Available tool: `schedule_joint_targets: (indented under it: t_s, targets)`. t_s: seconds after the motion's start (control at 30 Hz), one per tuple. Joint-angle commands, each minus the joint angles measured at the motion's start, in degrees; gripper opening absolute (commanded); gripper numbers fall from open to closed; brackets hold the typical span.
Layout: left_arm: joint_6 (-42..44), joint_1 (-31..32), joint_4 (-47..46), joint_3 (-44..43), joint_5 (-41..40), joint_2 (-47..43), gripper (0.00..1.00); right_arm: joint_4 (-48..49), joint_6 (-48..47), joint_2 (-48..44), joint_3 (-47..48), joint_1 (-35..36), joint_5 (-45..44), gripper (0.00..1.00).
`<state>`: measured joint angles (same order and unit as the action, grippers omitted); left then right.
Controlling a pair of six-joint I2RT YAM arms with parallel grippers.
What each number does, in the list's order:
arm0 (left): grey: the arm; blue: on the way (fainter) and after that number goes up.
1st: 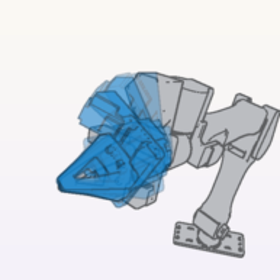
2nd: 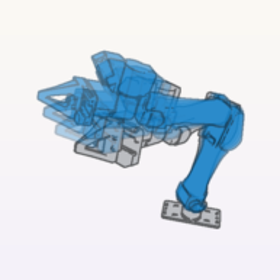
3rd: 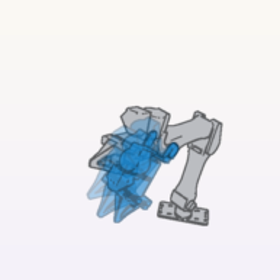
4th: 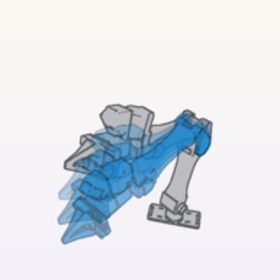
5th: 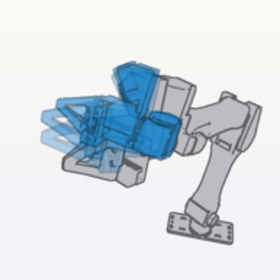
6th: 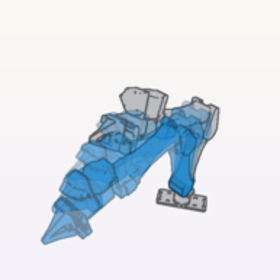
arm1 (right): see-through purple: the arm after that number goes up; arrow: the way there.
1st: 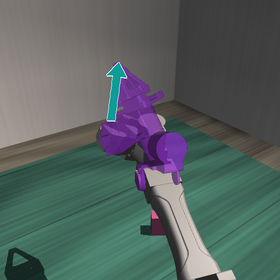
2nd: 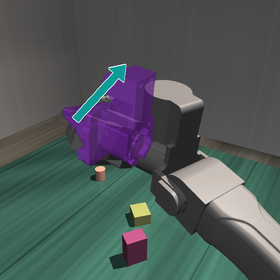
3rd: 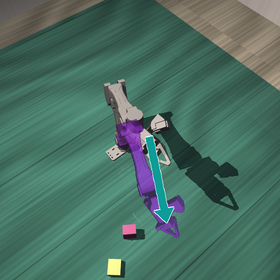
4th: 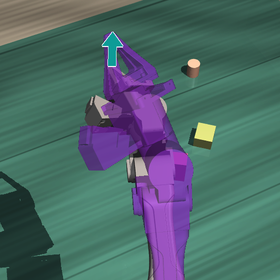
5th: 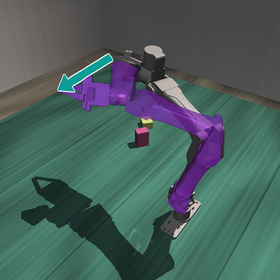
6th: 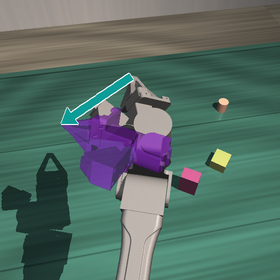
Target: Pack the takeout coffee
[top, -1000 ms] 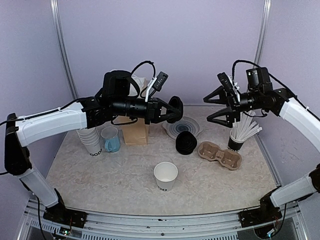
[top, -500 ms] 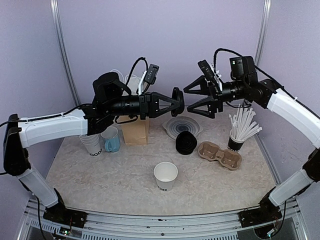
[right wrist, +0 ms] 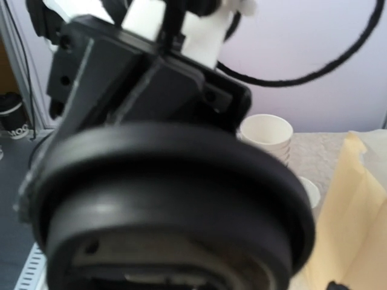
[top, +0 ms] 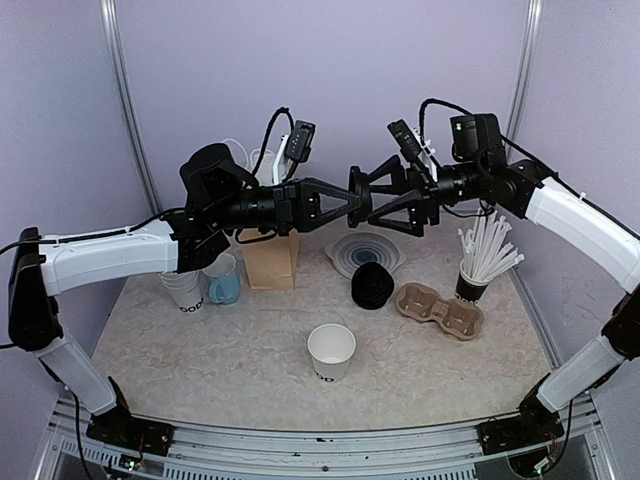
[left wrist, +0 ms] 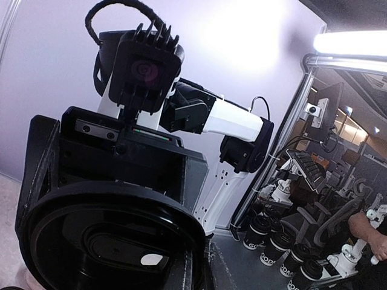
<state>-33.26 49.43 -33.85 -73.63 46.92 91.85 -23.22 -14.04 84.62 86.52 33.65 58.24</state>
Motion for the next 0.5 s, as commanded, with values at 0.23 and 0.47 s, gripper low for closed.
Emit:
schedule_joint_targets:
  t_s: [0.23, 0.47]
  targets:
    - [-1.4, 0.4, -3.0, -0.1, 1.4, 1.5, 0.00, 2.8, 3.1, 0.7, 0.6, 1.0, 5.9, 0.95]
    - [-2.8, 0.5, -5.0, -0.5, 1.3, 2.4, 0.00, 4.8, 5.3, 1.3, -0.4, 1.0, 4.7, 0.89]
